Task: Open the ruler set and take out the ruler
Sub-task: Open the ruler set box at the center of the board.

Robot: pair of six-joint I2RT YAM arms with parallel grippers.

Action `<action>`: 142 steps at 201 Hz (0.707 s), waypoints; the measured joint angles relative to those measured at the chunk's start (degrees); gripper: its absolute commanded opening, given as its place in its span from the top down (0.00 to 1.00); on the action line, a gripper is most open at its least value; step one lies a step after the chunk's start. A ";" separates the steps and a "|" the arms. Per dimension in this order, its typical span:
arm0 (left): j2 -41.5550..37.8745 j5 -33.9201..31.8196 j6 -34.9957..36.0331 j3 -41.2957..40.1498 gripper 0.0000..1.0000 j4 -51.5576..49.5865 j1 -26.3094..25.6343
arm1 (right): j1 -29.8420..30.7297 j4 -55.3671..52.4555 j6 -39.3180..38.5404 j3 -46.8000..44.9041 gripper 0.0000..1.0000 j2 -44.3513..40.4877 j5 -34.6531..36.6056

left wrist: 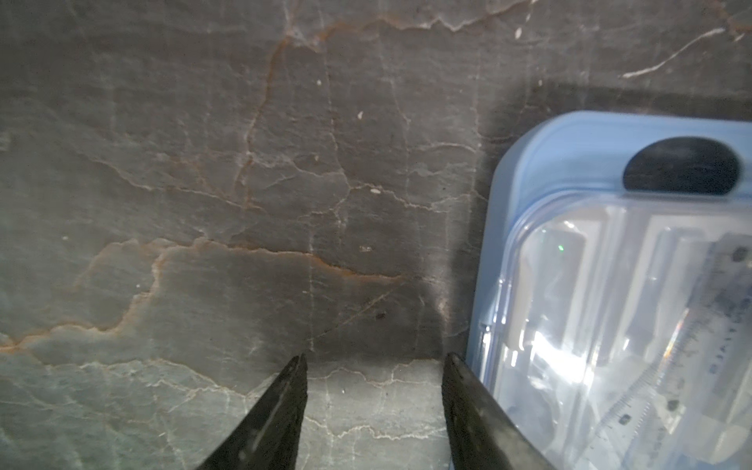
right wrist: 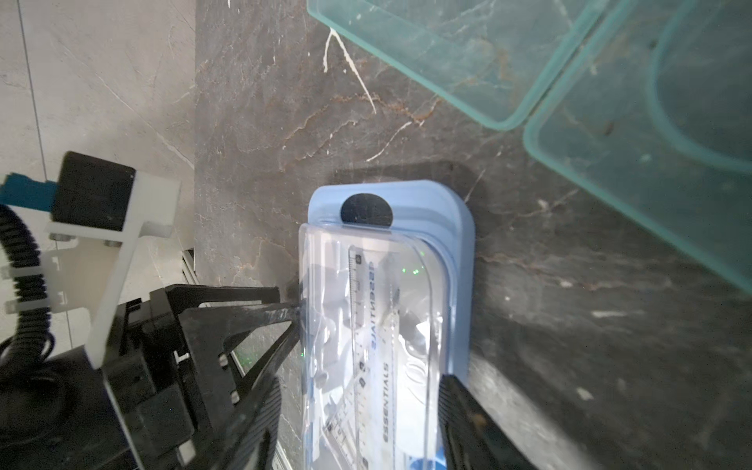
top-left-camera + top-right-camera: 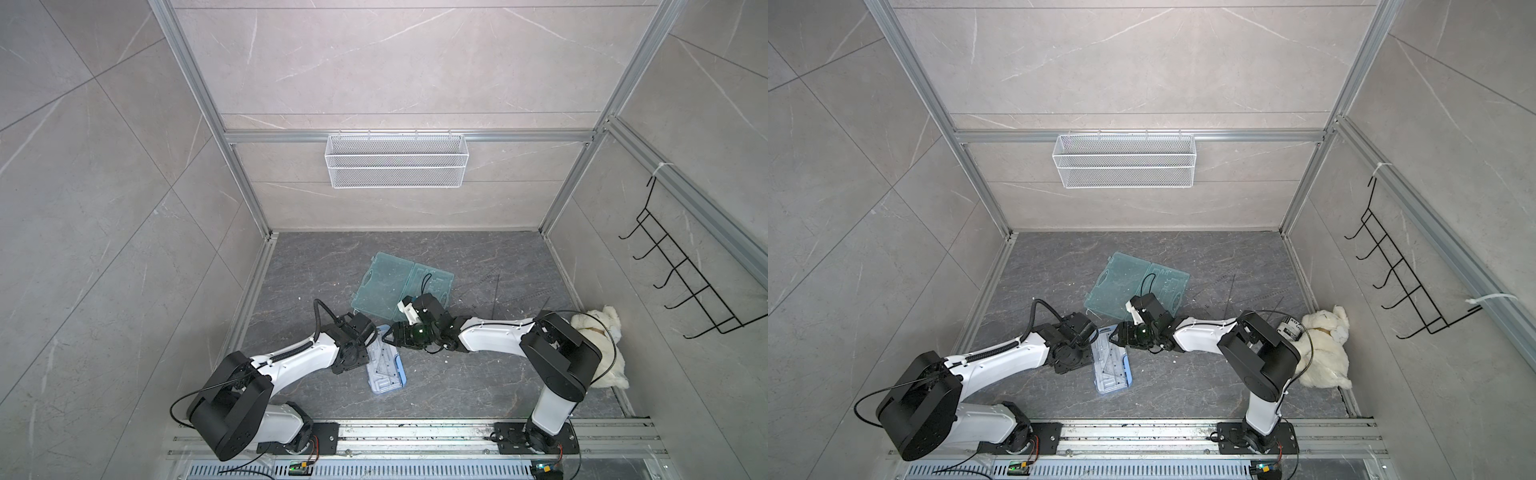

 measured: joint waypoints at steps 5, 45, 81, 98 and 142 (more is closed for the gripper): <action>0.04 0.00 -0.02 0.00 0.44 0.02 0.00 | 0.00 0.11 0.07 -0.02 0.37 -0.09 -0.11; 0.11 -0.04 0.00 0.00 0.43 0.04 0.00 | 0.02 0.37 0.48 -0.09 0.37 -0.28 -0.57; -0.76 -0.44 0.15 0.00 0.36 -0.35 0.00 | 0.24 0.37 0.70 -0.09 0.37 -1.53 -0.94; -3.10 -1.40 0.37 0.00 0.30 -1.16 0.00 | 0.39 0.37 0.72 -0.09 0.37 -2.40 -0.98; -11.32 -4.02 0.70 1.25 0.22 -4.59 1.03 | 1.46 0.37 1.29 0.15 0.37 -3.50 -0.98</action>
